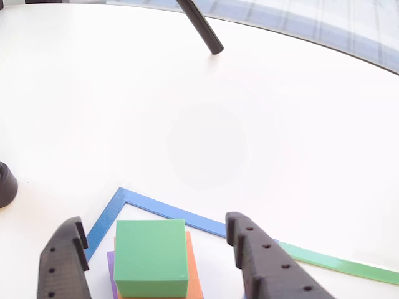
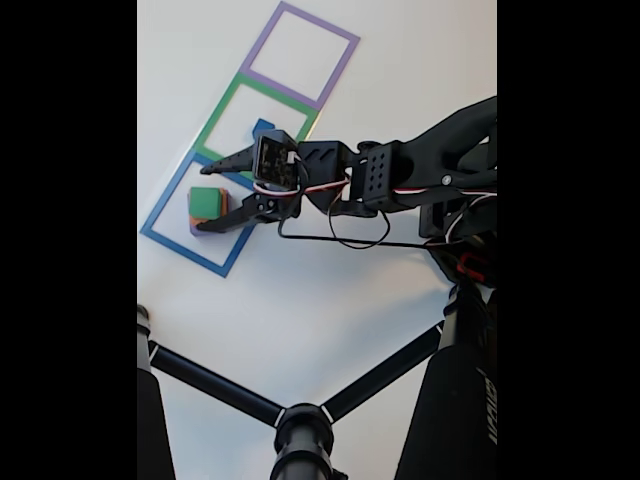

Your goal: Tower of hanoi

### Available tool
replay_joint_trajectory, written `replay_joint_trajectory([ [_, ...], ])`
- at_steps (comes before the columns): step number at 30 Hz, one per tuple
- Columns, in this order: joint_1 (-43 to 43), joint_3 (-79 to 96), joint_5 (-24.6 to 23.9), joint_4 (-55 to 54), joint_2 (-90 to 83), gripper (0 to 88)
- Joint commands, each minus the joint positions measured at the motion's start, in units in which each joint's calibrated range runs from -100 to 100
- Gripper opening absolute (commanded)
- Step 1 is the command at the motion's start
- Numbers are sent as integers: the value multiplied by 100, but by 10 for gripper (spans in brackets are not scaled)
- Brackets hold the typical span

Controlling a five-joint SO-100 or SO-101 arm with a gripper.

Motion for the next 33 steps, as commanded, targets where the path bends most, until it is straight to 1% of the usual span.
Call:
replay_joint_trajectory([
  [1,188,-242,18,1249,-1306,145],
  [5,476,-206,18,2779,-2501,25],
  [7,648,-242,18,3605,-3051,2],
  [12,1175,-1033,18,5653,-3810,1],
  [16,1406,-2369,-16,7370,-3979,1],
  [19,1501,-3633,-472,8601,-3987,1],
  [21,1597,-4551,-641,9492,-3955,1],
  [24,1751,-5751,-675,10714,-3914,1],
  [28,1952,-6533,-692,11475,-3906,1],
  [33,2307,-6933,-608,11751,-3906,1],
])
